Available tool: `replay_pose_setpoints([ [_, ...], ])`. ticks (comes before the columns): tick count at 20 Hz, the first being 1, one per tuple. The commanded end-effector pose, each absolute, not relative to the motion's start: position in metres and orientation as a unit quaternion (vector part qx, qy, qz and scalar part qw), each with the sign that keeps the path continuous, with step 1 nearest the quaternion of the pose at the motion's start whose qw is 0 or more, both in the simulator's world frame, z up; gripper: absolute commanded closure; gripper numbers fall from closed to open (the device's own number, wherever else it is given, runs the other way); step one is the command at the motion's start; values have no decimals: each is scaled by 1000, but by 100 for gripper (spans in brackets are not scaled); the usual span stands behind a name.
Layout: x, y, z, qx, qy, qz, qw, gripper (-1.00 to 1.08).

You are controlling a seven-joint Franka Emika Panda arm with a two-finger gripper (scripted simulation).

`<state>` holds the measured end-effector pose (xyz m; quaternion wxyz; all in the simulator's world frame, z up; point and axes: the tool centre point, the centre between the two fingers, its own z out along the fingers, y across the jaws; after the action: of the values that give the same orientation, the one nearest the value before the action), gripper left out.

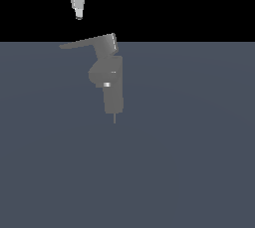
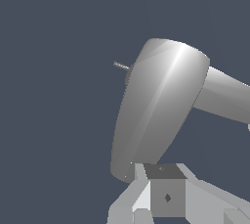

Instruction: Turn on the faucet by rotating a designated handle.

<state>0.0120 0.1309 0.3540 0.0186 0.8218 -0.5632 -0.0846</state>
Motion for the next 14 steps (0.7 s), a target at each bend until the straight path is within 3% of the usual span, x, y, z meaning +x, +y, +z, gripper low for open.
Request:
replay_pose_setpoints([
  [1,22,138,339,804,-589,-84,27,108],
  [14,54,167,276,726,-681,-73,64,108],
])
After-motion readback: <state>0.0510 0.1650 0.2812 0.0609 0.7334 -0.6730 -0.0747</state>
